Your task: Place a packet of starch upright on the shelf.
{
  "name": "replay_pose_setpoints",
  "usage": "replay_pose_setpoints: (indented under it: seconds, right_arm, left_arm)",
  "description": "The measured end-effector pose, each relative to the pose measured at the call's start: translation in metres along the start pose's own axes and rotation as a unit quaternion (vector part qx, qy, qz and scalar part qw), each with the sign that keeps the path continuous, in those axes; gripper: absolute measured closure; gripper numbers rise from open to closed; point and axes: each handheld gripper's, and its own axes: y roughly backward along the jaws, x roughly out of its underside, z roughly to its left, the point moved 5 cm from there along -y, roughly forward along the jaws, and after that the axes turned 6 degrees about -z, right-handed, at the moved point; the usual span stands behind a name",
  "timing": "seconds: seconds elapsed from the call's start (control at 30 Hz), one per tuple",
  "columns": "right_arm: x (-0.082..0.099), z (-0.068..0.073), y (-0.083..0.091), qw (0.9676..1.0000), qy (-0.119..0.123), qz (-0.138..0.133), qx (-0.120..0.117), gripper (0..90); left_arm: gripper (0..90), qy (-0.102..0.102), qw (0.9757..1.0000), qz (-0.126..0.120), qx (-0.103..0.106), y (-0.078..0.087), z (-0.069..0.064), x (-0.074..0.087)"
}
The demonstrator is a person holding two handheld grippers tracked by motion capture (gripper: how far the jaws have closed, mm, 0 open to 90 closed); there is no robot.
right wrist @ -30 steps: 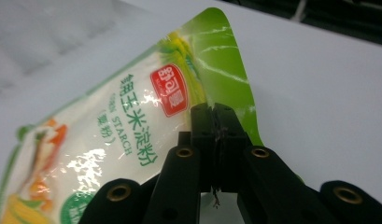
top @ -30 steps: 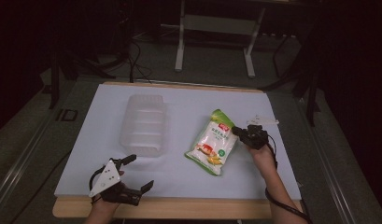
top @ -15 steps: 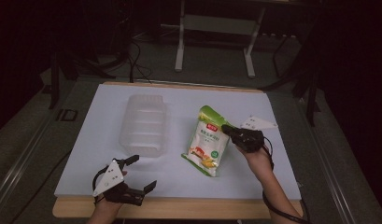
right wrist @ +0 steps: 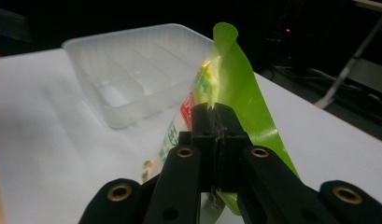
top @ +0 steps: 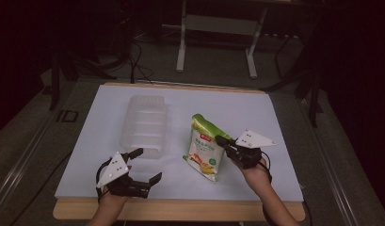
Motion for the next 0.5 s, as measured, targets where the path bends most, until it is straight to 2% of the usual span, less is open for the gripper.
replay_pose_setpoints:
  seconds: [0.1,0.13,0.17,0.23,0.27,0.3,0.37,0.5]
  right_arm:
    - [0.001,0.005,0.003,1.0000,-0.004,-0.005,-0.001,88.9]
    - [0.002,0.011,0.005,0.9999,0.012,-0.010,-0.006,88.8]
    - [0.002,0.011,0.005,0.9999,0.012,-0.010,-0.006,88.8]
    - [0.003,0.016,0.007,0.9998,0.013,-0.013,-0.012,88.8]
    - [0.003,0.016,0.007,0.9998,0.013,-0.013,-0.012,88.8]
    - [0.003,0.017,0.008,0.9997,0.016,-0.014,-0.014,88.8]
    - [0.004,0.022,0.010,0.9995,0.021,-0.015,-0.015,88.8]
    - [0.006,0.026,0.014,0.9993,0.028,-0.016,-0.018,88.8]
  left_arm:
    - [0.8,0.001,0.9999,0.012,0.009,-0.015,0.002,-0.009]
    - [0.8,-0.006,0.9998,0.016,0.013,-0.021,0.002,-0.012]
    - [0.8,-0.012,0.9997,0.020,0.012,-0.026,0.003,-0.014]
    - [0.8,-0.014,0.9989,0.030,0.032,-0.043,0.003,-0.017]
    - [0.8,-0.014,0.9989,0.030,0.032,-0.043,0.003,-0.017]
    - [0.8,-0.006,0.9979,0.044,0.047,-0.061,0.003,-0.016]
    - [0.9,0.011,0.9969,0.052,0.059,-0.074,0.005,-0.015]
    - [0.9,0.037,0.9933,0.074,0.081,-0.097,0.006,-0.011]
